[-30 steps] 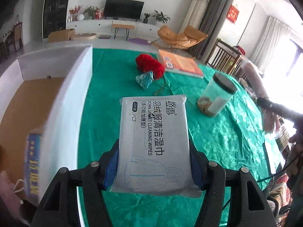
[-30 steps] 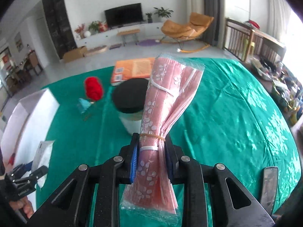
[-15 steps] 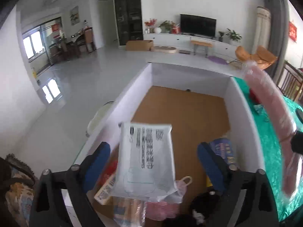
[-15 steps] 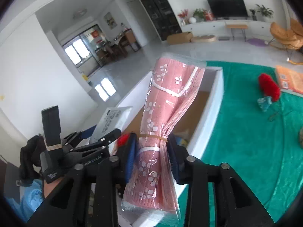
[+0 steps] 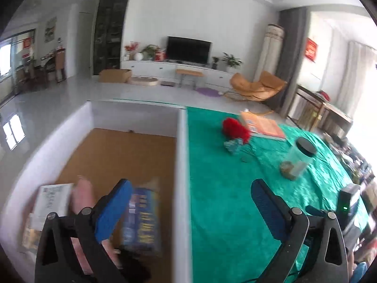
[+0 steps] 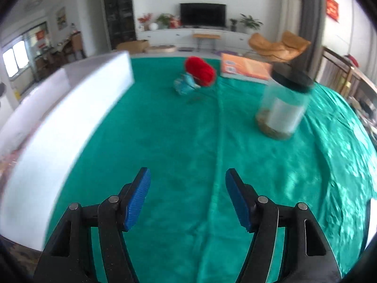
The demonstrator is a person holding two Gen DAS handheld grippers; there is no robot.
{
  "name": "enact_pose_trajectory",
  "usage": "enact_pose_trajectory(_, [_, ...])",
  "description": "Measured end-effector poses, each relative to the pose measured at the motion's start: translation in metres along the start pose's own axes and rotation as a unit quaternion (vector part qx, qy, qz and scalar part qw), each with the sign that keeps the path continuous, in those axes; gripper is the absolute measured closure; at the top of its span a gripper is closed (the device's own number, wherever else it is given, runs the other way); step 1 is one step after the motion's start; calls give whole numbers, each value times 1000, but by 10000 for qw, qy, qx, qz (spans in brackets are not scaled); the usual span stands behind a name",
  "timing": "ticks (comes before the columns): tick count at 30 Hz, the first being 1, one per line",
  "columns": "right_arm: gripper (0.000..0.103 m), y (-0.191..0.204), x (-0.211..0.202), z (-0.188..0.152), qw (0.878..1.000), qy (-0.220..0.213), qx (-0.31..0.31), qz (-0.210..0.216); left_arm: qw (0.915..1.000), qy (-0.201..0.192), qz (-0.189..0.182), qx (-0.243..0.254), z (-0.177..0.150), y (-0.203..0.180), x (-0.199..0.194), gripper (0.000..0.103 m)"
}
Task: Organize soft objects
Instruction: 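Return both tools toward the table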
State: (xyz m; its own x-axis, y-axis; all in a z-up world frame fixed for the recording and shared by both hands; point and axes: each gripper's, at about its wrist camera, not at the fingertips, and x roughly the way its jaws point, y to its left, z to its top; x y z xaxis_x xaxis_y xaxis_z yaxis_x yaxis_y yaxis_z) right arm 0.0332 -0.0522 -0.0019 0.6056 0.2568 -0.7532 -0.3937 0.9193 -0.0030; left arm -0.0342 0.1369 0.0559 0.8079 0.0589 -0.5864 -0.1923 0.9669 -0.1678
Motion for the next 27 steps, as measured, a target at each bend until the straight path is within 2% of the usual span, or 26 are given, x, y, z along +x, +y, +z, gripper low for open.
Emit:
enact_pose_trajectory(3, [34, -50, 12, -23, 9975, 256, 403, -521, 9952, 505, -584, 607, -18, -64, 38, 0])
enact_pose_trajectory(4, [34, -62, 14, -30, 9961, 294, 539, -639, 9932, 627, -635, 744, -25, -80, 49, 0])
enact_pose_trajectory(7, [34, -92, 17, -39, 9913, 257, 856, -967, 9886, 928, -542, 1058, -39, -117, 95, 0])
enact_pose_trajectory(9, [34, -112, 12, -39, 9884, 240, 1186, -919, 9858, 1068, -404, 1235, -39, -129, 125, 0])
enact_pose_trajectory(12, [34, -112, 9, -36, 9860, 153, 1219, -1127, 9824, 1240, -282, 1368, -41, -132, 156, 0])
enact_pose_trajectory(18, [30, -118, 21, -36, 9851, 273, 1262, -1134, 9783, 1749, -266, 1080, -58, -112, 199, 1])
enact_pose_trajectory(20, [29, -121, 25, -36, 9847, 277, 1325, -1099, 9798, 1594, -287, 1169, -60, -114, 197, 0])
enact_pose_trajectory(22, [29, -121, 27, -35, 9846, 284, 1322, -1106, 9767, 1646, -193, 1362, -63, -120, 201, 0])
enact_pose_trajectory(27, [24, -119, 30, -34, 9851, 312, 1311, -1071, 9766, 1645, -249, 1359, -63, -120, 203, 0])
